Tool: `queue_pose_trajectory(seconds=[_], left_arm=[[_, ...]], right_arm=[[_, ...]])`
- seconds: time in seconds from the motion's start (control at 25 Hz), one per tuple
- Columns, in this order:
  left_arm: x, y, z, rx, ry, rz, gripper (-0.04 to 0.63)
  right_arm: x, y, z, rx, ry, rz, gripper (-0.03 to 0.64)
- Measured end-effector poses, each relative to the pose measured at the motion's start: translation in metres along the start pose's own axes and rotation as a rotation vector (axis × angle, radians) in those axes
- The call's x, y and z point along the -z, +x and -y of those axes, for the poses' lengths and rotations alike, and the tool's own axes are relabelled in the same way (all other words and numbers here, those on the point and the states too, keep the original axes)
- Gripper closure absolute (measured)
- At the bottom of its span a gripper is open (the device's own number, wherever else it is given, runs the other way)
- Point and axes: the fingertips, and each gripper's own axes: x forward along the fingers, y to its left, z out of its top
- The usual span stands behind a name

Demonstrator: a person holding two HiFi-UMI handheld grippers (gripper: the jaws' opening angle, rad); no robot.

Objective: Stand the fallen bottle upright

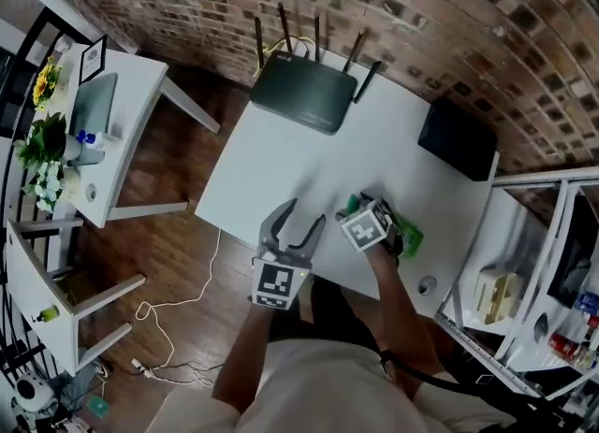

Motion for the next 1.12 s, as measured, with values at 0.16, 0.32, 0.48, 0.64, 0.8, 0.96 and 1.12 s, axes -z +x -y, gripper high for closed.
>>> queue_pose_trajectory(seconds=[0.16,0.32,0.48,0.64,0.8,0.96,1.12], left_arm=[[0.016,0.008,-0.023,-0.007,-0.021,-0.009,0.345],[0.034,0.014,-0.042,-0.027,-0.035,-0.025,0.345],[0.049,0.025,-0.036,-0.008,-0.074,-0.053,0.345],[0.032,0.029,-0.030,0.024,-0.082,-0.033,0.345],[0.011,0.031,-0.017,0.062,-0.066,-0.015,0.345],[-0.014,0.041,0.005,0.136,-0.050,0.005,0.345],[-0.037,0.048,0.050,0.257,-0.017,0.018,0.345]], right_arm=[[0.004,0.010,0.005,0.046,-0.031,-0.013,0.345],[-0.003,0.012,-0.007,0.010,-0.081,-0.049,0.389],[0.002,0.009,-0.013,-0.024,-0.091,-0.056,0.423],[-0.002,-0.010,-0.013,-0.036,-0.035,0.018,0.436],[-0.009,-0.053,-0.003,-0.039,0.105,0.173,0.453],[-0.007,-0.104,0.016,-0.024,0.219,0.339,0.460],[0.013,-0.157,0.034,-0.021,0.342,0.484,0.466]])
